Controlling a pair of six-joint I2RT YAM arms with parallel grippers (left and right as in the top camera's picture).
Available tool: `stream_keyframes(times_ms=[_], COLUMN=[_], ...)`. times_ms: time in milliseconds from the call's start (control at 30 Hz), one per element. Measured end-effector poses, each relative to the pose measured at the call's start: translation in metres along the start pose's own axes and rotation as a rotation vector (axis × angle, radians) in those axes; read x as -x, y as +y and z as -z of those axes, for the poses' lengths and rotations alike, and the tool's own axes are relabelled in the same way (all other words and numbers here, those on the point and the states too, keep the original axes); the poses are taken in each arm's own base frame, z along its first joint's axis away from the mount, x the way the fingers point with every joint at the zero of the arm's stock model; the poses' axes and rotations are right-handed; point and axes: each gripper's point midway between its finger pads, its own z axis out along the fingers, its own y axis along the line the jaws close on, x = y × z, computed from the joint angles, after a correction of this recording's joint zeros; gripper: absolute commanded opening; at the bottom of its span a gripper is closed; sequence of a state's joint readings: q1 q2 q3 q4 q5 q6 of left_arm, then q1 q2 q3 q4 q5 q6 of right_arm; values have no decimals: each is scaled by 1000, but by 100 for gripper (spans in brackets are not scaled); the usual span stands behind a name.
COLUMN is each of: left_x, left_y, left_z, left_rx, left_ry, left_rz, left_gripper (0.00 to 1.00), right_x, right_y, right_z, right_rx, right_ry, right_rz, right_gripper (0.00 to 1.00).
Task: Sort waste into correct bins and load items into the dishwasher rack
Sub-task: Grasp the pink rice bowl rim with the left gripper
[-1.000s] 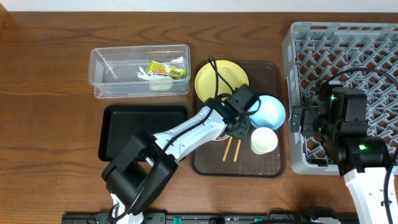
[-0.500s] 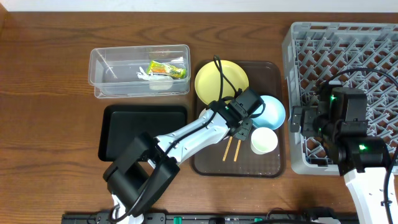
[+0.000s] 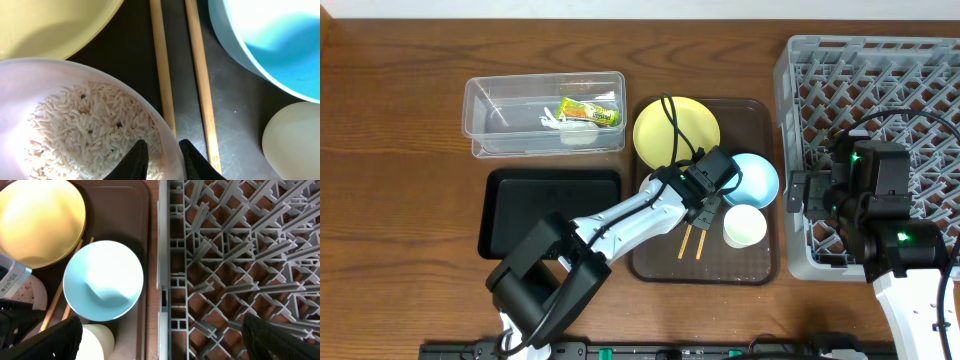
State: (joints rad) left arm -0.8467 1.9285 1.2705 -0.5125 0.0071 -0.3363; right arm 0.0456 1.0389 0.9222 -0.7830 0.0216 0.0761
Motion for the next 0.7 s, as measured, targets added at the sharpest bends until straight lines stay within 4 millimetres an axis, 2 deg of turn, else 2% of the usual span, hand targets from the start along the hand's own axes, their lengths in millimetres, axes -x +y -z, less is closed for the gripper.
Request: stream_keyframes(times_ms=[233, 267, 367, 600, 700], left_x=[0, 0, -1, -2, -7], left_y=[0, 0, 1, 4, 7], left_z=[0, 0, 0, 1, 9], left_rx=[0, 0, 5, 31, 44], left_ry=[0, 1, 2, -2, 17], left_rz=[0, -1, 4, -3, -6], left_gripper=[19, 13, 6, 6, 6], right_x=[0, 0, -1, -1, -1], right_y=[0, 0, 0, 0, 0], right_z=[0, 0, 0, 0, 0], right_rx=[0, 0, 0, 0, 0], right_ry=[0, 0, 2, 3, 3], right_rz=[0, 0, 0, 0, 0], right_gripper=[99, 99, 99, 99, 99])
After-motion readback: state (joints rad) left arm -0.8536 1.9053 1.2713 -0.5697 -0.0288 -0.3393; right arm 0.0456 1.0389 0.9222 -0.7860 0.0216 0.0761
